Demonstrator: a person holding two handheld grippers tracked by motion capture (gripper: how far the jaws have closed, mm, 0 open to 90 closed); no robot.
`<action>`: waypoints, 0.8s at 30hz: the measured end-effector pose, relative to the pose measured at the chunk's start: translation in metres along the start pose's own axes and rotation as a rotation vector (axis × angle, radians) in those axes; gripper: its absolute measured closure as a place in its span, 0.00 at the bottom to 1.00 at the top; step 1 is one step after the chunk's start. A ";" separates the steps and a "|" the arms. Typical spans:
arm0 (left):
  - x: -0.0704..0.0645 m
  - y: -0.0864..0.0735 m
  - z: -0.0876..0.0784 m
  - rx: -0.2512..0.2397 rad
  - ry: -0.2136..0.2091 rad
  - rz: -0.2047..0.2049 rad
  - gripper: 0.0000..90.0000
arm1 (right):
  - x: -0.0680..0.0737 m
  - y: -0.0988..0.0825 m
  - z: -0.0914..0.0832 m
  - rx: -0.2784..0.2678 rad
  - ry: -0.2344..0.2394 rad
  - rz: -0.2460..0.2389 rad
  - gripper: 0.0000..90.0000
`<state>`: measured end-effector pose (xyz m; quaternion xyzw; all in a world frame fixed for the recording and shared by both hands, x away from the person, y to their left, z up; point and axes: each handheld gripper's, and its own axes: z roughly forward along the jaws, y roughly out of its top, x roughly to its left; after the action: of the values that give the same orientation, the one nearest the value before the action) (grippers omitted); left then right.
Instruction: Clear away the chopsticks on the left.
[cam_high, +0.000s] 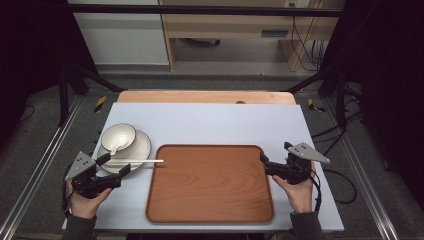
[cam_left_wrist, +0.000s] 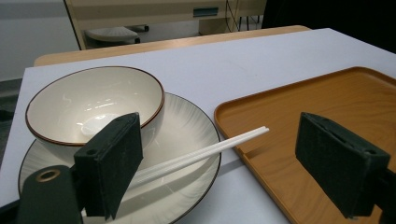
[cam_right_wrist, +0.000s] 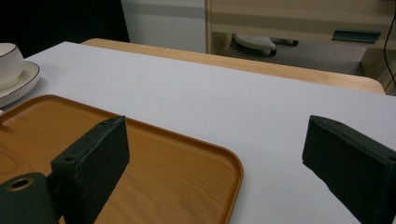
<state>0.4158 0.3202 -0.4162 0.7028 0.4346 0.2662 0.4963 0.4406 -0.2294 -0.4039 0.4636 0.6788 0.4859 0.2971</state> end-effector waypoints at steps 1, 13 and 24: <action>0.000 0.000 0.000 0.000 0.000 0.000 0.16 | 0.000 0.000 0.000 0.000 0.000 0.000 0.08; 0.018 -0.008 -0.010 0.099 -0.048 0.073 0.17 | 0.006 -0.004 0.002 0.025 0.011 -0.006 0.08; 0.027 -0.019 -0.005 0.203 -0.047 0.124 0.19 | 0.017 -0.003 0.005 0.043 0.027 -0.027 0.09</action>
<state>0.4180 0.3485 -0.4338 0.7808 0.4035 0.2346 0.4154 0.4373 -0.2124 -0.4072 0.4541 0.6993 0.4733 0.2841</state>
